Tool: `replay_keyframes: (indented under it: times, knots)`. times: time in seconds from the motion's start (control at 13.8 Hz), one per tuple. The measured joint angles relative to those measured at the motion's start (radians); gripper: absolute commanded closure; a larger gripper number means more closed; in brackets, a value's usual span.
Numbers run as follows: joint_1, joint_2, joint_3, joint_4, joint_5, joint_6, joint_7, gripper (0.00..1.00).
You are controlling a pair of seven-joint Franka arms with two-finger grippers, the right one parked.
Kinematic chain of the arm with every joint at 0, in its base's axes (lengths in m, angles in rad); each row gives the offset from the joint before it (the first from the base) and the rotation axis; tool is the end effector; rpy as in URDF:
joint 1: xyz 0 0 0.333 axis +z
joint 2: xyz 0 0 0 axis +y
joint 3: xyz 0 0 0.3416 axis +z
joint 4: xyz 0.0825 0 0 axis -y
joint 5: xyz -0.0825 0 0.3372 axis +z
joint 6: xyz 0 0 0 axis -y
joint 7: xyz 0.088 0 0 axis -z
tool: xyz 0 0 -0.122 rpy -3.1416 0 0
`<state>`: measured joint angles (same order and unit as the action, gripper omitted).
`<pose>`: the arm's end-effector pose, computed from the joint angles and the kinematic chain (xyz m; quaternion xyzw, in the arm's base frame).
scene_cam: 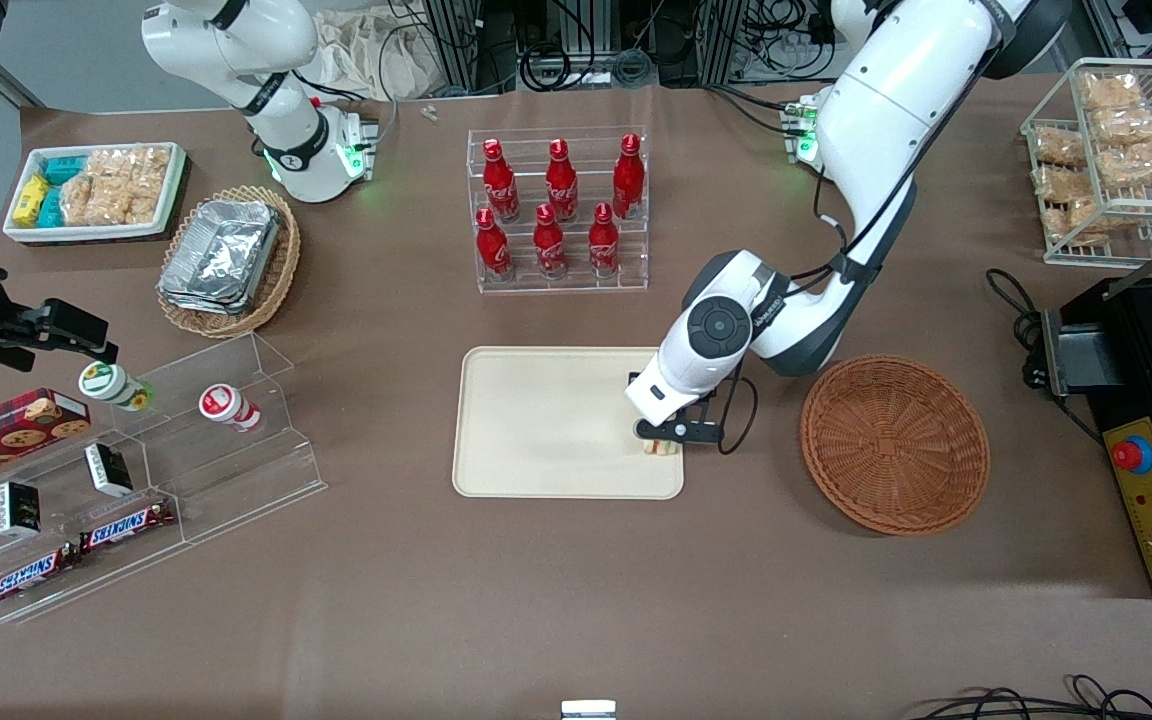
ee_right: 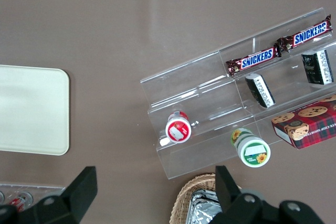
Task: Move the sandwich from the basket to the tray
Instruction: 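Lower the sandwich onto the cream tray and open the left gripper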
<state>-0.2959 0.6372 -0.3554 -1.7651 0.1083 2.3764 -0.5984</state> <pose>0.5305 -0.3673 0.2615 0.9972 -0.0322 -0.0319 0.0588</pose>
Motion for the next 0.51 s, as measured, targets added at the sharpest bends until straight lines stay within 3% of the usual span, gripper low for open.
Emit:
replay_keyframes:
  times: [0.51]
  knots:
    - [-0.006,0.011,-0.003,0.062,0.003,0.021,-0.077,0.0]
